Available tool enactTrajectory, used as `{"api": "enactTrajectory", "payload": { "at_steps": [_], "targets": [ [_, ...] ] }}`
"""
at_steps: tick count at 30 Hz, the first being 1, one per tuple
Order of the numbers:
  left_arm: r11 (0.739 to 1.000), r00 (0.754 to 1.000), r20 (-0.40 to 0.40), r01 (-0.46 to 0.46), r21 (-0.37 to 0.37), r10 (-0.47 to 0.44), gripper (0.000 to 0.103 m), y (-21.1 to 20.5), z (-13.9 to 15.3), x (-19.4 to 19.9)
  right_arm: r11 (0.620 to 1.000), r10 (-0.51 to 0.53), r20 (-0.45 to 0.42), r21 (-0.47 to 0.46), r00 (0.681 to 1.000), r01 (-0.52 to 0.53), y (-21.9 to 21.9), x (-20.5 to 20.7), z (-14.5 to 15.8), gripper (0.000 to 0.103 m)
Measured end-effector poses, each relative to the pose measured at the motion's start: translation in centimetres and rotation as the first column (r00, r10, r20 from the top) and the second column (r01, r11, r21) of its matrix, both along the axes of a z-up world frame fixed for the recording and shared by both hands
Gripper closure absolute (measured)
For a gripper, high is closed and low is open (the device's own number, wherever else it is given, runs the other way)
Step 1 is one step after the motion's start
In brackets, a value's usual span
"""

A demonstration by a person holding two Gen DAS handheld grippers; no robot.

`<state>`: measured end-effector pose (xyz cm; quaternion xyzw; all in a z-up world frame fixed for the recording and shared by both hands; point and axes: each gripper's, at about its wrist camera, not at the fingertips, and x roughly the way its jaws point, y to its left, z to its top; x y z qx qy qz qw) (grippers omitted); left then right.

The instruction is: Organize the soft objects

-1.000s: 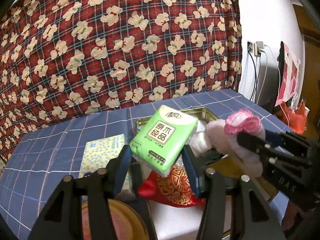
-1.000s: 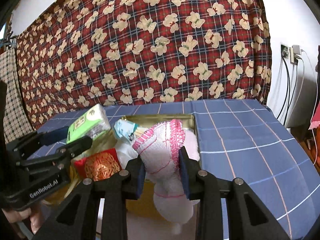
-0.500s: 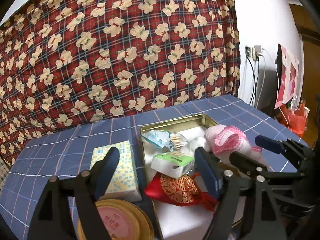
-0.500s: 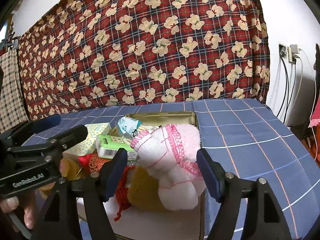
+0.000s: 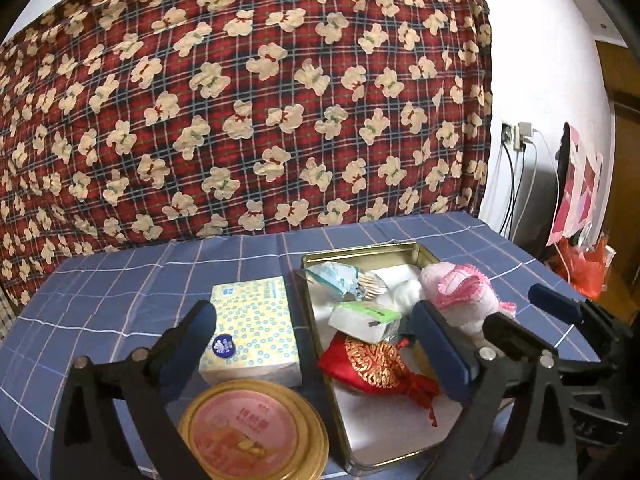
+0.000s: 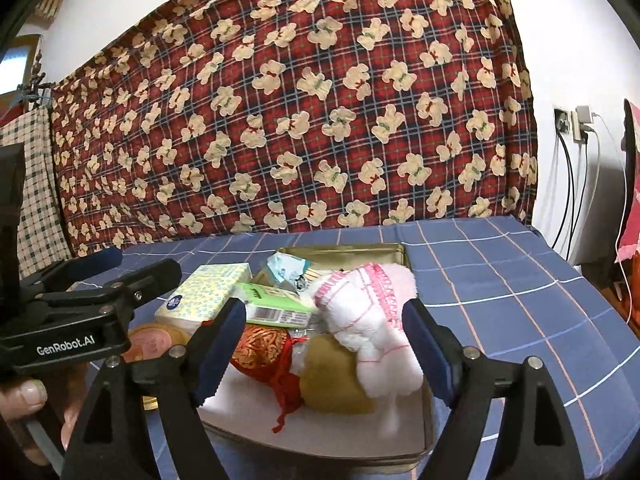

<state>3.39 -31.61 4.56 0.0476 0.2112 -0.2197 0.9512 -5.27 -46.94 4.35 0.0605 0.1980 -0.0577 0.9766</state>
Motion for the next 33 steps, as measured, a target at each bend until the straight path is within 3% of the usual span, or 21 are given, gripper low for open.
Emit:
{"api": "enactTrajectory", "payload": {
  "at_steps": [33],
  "targets": [
    [1.000, 1.000, -0.013, -0.005, -0.020, 0.005, 0.001, 1.2, -0.3, -0.3, 1.000, 0.002, 0.035, 0.001, 0.999, -0.002, 0.7, -0.8, 0.7, 0.020]
  ]
}}
